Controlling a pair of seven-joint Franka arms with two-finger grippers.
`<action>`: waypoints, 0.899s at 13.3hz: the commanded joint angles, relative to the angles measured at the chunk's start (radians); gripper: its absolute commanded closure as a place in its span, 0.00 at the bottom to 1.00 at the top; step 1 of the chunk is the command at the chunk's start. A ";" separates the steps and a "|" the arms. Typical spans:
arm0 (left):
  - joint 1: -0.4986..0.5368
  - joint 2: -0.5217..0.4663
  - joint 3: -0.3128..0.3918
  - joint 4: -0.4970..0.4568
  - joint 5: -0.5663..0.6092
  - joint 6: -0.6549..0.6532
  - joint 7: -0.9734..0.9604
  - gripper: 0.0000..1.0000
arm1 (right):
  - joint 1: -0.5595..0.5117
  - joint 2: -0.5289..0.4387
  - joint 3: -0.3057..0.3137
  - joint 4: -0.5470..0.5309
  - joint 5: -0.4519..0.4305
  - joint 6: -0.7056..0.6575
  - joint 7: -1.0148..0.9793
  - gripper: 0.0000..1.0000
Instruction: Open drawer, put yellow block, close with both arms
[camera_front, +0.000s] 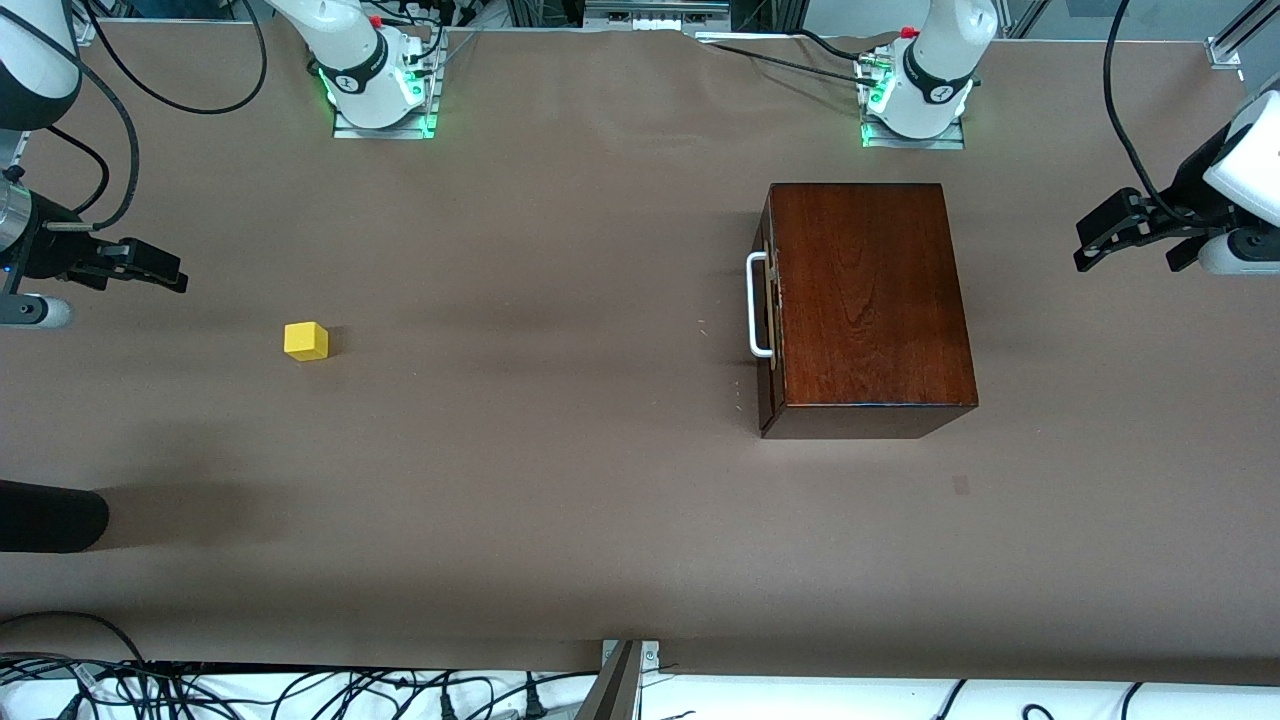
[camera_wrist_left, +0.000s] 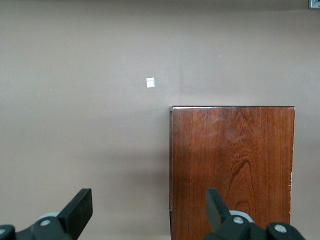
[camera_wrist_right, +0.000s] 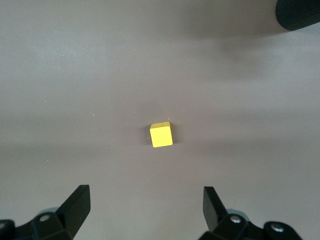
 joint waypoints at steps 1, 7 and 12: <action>0.010 0.007 -0.004 0.025 0.000 -0.024 0.042 0.00 | -0.009 0.000 0.008 0.004 -0.011 -0.012 0.011 0.00; 0.013 0.013 -0.002 0.040 -0.003 -0.027 0.035 0.00 | -0.009 0.000 0.008 0.004 -0.011 -0.013 0.011 0.00; 0.012 0.018 -0.002 0.040 0.003 -0.021 0.043 0.00 | -0.007 0.001 0.009 0.004 -0.011 -0.014 0.011 0.00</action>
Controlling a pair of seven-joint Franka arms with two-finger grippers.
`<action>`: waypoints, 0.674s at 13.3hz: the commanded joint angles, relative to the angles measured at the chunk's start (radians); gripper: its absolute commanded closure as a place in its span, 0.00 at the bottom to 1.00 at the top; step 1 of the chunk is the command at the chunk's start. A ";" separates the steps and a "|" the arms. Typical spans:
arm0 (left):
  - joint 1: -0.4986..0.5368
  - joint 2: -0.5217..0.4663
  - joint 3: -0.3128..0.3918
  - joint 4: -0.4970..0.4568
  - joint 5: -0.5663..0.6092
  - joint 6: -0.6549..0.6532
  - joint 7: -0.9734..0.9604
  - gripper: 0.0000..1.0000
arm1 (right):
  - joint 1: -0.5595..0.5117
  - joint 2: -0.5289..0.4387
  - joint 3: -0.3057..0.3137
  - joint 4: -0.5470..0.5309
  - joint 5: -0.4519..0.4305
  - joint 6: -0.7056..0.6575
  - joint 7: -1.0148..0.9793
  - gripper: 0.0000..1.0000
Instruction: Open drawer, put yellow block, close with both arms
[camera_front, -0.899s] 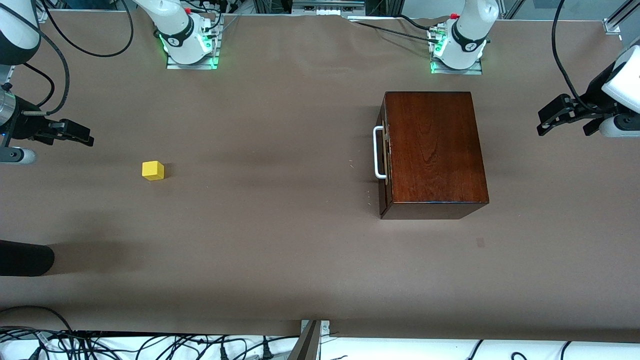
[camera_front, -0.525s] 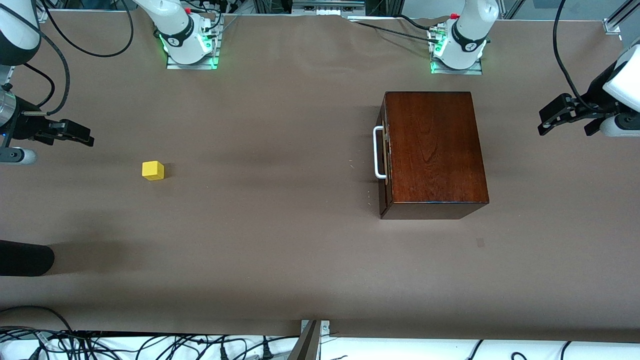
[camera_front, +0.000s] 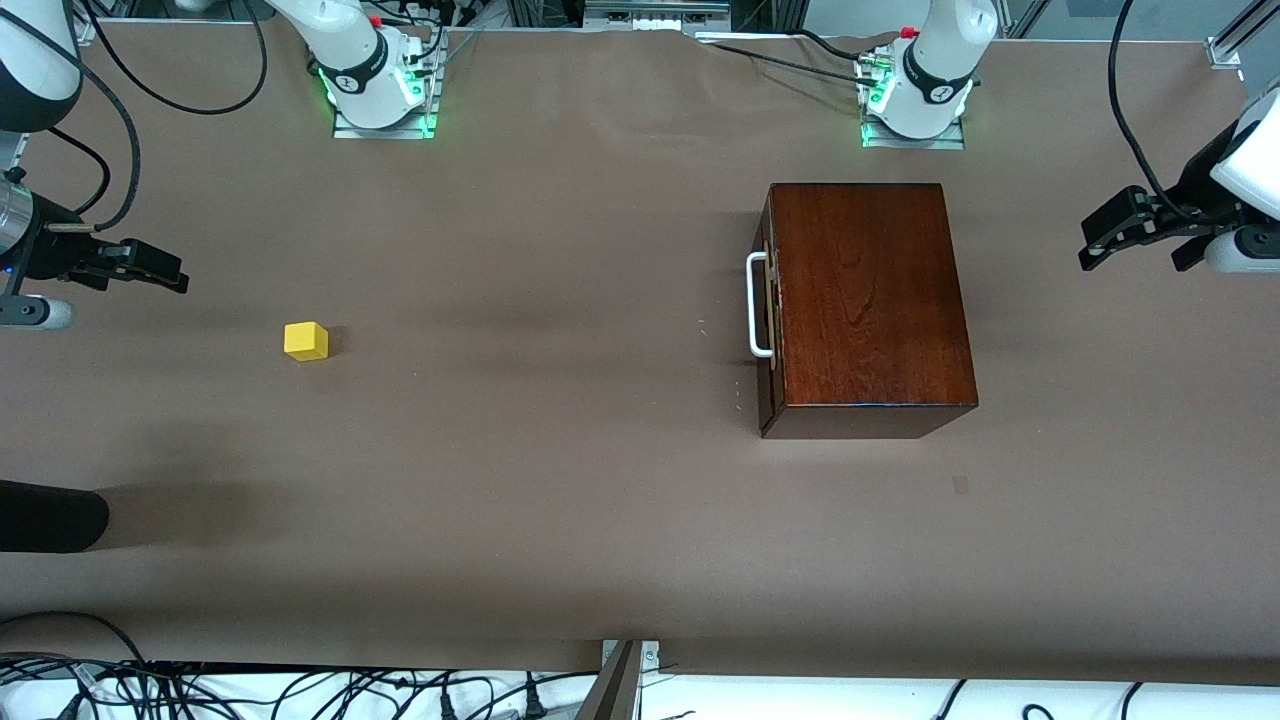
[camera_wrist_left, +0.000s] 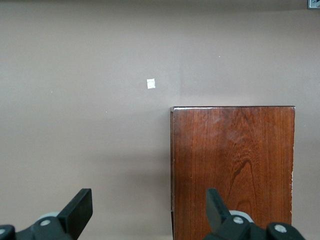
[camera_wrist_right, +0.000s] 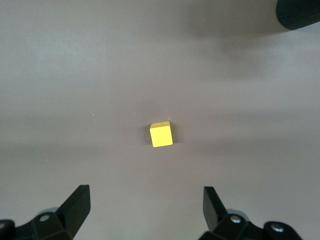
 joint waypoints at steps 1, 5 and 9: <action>0.007 0.016 -0.004 0.034 0.002 -0.019 0.028 0.00 | -0.007 -0.001 0.009 0.004 -0.011 -0.013 0.011 0.00; 0.008 0.016 -0.003 0.034 0.000 -0.019 0.012 0.00 | -0.009 0.003 0.009 0.002 -0.011 -0.010 0.011 0.00; 0.005 0.016 -0.004 0.034 -0.006 -0.020 0.011 0.00 | -0.009 0.002 0.008 -0.016 -0.011 -0.003 0.011 0.00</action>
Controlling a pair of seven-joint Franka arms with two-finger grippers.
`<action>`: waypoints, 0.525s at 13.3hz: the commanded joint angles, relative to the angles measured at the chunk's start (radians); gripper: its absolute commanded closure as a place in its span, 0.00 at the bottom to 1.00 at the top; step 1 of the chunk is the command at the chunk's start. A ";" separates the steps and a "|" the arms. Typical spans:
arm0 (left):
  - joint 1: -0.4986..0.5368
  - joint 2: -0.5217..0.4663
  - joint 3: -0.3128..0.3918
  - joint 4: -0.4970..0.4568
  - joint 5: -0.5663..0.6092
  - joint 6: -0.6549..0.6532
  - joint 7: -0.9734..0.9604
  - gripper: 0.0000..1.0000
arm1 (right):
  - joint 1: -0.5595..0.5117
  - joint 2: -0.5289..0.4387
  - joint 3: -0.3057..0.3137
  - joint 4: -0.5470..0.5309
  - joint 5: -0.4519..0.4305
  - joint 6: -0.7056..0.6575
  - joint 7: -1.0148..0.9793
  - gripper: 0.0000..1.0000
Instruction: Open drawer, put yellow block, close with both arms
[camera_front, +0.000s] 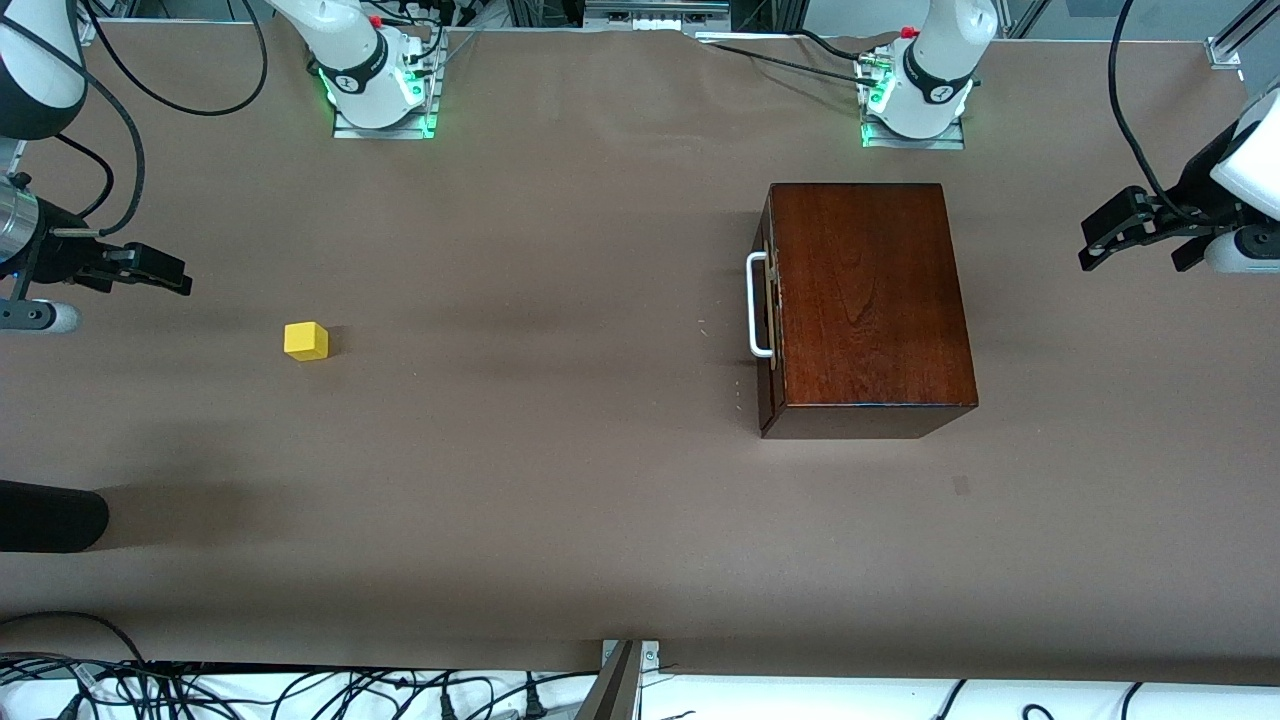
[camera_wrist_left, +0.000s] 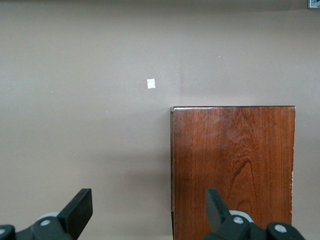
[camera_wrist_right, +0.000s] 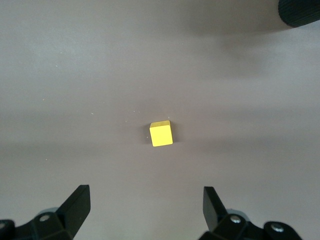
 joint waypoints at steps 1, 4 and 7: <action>0.005 0.016 -0.004 0.034 -0.011 -0.023 0.011 0.00 | -0.009 -0.007 0.008 -0.014 -0.011 -0.003 0.011 0.00; 0.002 0.014 -0.004 0.031 -0.012 -0.028 0.009 0.00 | -0.009 -0.008 0.009 -0.035 -0.012 -0.001 0.008 0.00; -0.006 0.013 -0.012 0.026 -0.011 -0.031 0.012 0.00 | -0.009 -0.013 0.009 -0.055 -0.012 0.007 0.008 0.00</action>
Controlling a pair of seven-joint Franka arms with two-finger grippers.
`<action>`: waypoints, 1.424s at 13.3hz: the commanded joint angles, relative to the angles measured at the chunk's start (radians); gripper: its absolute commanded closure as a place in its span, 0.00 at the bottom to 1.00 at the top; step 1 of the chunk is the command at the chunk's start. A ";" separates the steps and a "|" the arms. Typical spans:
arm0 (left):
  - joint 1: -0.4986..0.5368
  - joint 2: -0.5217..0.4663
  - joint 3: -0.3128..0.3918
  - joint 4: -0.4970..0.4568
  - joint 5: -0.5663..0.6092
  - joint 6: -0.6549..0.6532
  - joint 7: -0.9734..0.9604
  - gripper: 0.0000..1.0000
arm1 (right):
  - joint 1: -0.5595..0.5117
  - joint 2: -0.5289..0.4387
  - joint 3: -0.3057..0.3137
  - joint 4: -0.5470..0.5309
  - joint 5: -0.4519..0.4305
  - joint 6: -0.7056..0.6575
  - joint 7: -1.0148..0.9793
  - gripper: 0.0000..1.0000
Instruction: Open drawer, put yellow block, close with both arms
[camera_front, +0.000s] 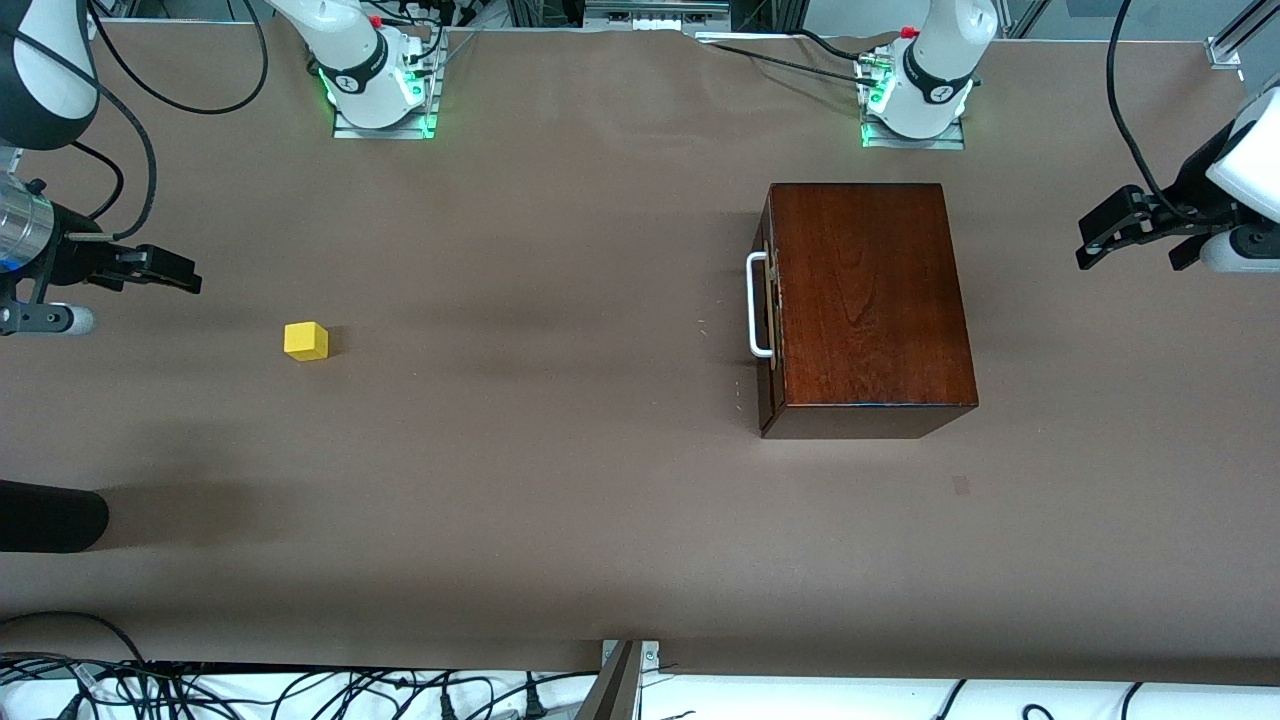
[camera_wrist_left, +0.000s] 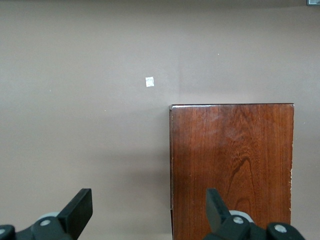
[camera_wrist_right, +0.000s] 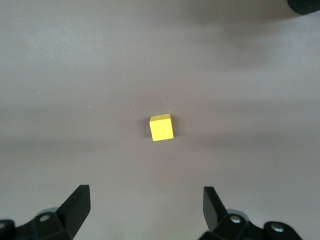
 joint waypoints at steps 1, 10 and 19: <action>0.001 0.011 -0.021 0.026 -0.010 -0.024 0.011 0.00 | -0.009 -0.018 0.008 -0.029 -0.012 0.014 0.008 0.00; -0.004 0.031 -0.056 0.038 -0.007 -0.027 -0.028 0.00 | -0.009 -0.021 0.008 -0.020 -0.012 0.015 0.008 0.00; -0.007 0.157 -0.352 0.038 0.003 -0.015 -0.326 0.00 | -0.007 -0.030 0.015 -0.007 -0.005 0.011 0.011 0.00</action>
